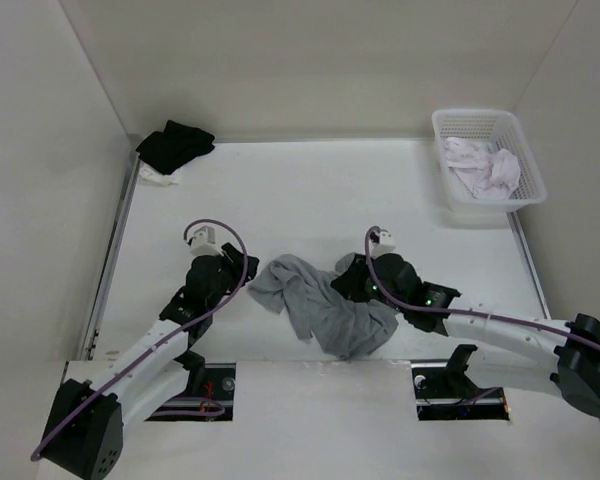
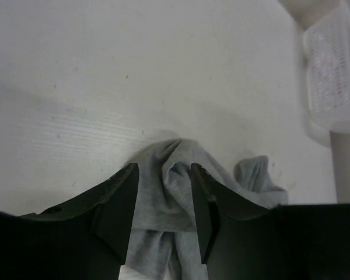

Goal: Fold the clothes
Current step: Flatten the tank top out

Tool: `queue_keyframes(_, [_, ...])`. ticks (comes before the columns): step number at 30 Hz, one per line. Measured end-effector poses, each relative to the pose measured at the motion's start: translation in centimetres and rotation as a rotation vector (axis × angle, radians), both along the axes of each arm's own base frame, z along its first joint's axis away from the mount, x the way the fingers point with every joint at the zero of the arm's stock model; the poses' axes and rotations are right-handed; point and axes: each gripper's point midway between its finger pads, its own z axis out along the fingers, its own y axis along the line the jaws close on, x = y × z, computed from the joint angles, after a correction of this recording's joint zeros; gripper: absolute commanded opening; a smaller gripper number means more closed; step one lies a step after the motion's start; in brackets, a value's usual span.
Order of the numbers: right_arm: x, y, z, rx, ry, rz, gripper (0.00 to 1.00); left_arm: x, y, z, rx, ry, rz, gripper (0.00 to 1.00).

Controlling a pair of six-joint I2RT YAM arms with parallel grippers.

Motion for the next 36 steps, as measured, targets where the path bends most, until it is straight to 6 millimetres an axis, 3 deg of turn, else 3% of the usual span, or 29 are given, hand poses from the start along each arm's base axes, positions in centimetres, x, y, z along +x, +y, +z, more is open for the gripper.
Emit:
queue_keyframes(2, [-0.8,0.0,-1.9,-0.055,0.045,0.007,0.33,-0.8,-0.3,-2.1,0.052,0.07,-0.018,0.46])
queue_keyframes(6, [-4.3,1.2,-4.4,-0.14,0.103,0.099,0.47,-2.2,-0.2,-5.7,0.125,0.197,-0.023,0.47])
queue_keyframes(8, [-5.9,2.5,-4.9,-0.166,0.111,0.16,0.53,-2.6,-0.1,-6.5,0.134,0.228,-0.021,0.48])
queue_keyframes(12, [-6.7,4.7,-5.9,-0.213,0.122,0.215,0.55,-3.2,0.2,-7.4,0.14,0.251,-0.007,0.54])
queue_keyframes(18, [-7.1,6.4,-8.6,-0.289,0.144,0.257,0.5,-2.4,-0.3,-8.0,0.142,0.248,-0.009,0.57])
queue_keyframes(24, [-7.8,6.7,-8.9,-0.296,0.147,0.275,0.46,-1.8,-1.5,-8.1,0.13,0.235,-0.039,0.51])
queue_keyframes(26, [-8.3,6.9,-8.9,-0.293,0.151,0.284,0.39,-1.7,-1.7,-8.1,0.127,0.233,-0.045,0.47])
queue_keyframes(30, [-8.9,7.1,-9.3,-0.296,0.166,0.293,0.15,-1.8,-1.8,-8.4,0.132,0.241,-0.05,0.23])
queue_keyframes(36, [-8.6,7.0,-8.8,-0.284,0.159,0.275,0.03,-2.0,-2.0,-9.0,0.142,0.27,-0.057,0.04])
